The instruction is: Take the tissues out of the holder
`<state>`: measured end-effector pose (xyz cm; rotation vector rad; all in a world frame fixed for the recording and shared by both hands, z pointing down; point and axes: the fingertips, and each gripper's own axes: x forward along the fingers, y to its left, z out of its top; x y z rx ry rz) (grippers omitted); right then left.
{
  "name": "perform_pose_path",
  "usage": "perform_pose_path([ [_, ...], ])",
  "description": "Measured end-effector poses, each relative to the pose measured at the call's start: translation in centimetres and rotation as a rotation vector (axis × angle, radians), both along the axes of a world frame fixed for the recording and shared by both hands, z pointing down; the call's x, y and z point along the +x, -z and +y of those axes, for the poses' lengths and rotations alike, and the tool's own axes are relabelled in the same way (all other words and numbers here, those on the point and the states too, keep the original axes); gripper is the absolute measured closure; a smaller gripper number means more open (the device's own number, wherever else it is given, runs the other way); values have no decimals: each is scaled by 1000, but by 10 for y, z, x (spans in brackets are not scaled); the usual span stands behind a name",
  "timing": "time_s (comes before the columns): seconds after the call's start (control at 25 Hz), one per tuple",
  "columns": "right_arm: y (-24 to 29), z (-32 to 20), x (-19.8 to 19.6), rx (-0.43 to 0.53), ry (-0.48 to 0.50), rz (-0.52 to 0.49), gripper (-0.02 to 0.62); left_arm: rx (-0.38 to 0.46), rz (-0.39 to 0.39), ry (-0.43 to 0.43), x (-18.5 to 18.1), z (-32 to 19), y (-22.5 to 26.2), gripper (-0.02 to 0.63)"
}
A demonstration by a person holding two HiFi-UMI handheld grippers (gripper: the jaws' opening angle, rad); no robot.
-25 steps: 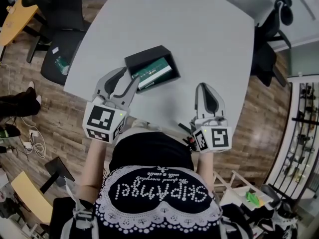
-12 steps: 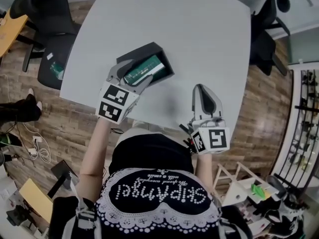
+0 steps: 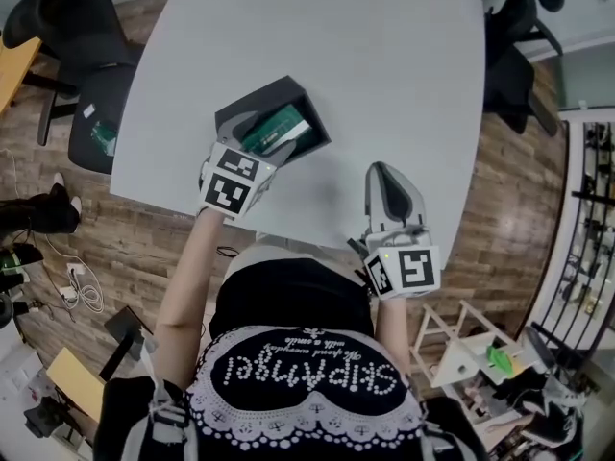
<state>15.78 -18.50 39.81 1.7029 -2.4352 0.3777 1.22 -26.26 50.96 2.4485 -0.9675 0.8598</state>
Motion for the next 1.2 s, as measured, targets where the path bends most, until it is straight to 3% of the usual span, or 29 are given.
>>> perform_pose_path([
  [0.76,-4,-7,11,-26,-25,-8,558,-139,-131,-20,9,5,-57,245],
  [1.2,-9,-8,9,-44,-25,-7,558,-183,-258,-14,5,5,-73,245],
])
